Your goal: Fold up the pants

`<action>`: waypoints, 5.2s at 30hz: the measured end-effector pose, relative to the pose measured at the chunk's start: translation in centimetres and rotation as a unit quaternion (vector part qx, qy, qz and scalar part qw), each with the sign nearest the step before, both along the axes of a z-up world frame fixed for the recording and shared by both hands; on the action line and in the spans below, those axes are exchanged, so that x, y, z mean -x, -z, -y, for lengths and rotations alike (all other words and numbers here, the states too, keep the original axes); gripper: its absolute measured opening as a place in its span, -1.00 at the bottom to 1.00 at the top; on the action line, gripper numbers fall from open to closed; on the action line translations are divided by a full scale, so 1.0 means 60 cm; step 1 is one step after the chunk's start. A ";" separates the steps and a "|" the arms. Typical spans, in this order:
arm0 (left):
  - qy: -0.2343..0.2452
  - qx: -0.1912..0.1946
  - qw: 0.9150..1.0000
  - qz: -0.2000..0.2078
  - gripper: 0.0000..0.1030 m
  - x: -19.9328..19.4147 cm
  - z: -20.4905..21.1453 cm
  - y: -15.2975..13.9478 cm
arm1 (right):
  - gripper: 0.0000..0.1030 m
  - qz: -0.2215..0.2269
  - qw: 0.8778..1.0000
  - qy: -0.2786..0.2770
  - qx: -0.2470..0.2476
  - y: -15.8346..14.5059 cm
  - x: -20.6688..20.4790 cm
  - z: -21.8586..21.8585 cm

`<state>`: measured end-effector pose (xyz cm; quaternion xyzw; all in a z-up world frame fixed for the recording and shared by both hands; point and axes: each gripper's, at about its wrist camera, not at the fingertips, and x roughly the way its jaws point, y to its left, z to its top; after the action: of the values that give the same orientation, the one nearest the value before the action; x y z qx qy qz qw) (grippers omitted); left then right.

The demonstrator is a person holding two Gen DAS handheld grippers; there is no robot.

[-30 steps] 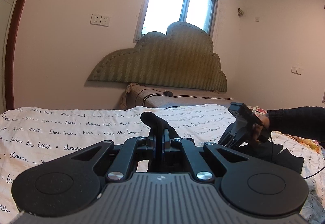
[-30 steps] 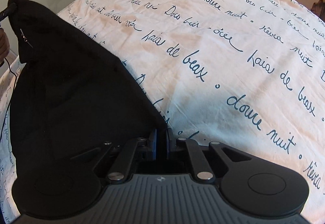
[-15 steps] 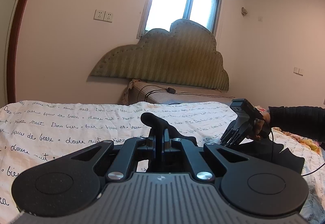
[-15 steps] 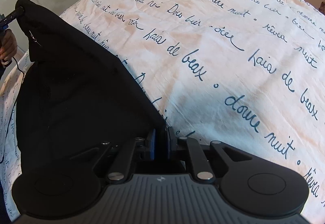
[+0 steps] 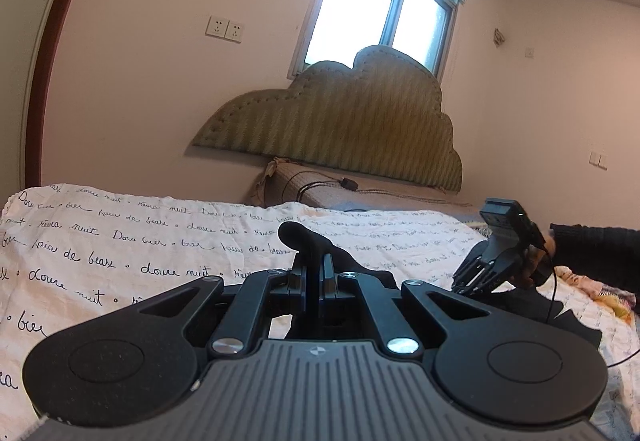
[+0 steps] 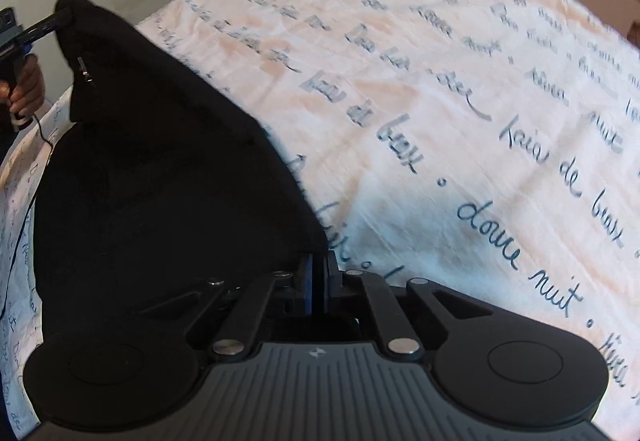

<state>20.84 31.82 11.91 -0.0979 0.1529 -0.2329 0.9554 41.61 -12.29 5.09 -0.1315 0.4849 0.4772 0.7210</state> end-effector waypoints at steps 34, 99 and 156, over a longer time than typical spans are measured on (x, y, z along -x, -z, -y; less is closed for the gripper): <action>-0.173 0.391 0.863 -0.268 0.53 0.266 -0.041 0.127 | 0.96 -0.176 0.896 0.265 -0.309 -0.006 0.379 0.086; -0.245 0.311 0.862 -0.316 -0.85 0.236 -0.048 0.095 | -0.55 -0.221 0.699 0.607 -0.308 0.103 0.325 0.327; -0.017 0.295 0.853 -0.430 0.12 0.179 0.489 0.117 | -0.87 -0.227 0.621 0.599 -0.451 0.160 0.513 0.376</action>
<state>10.08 2.49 4.87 -0.4682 0.4706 -0.1857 0.7244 10.81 -34.87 -4.50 0.6426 0.3280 0.1131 0.6832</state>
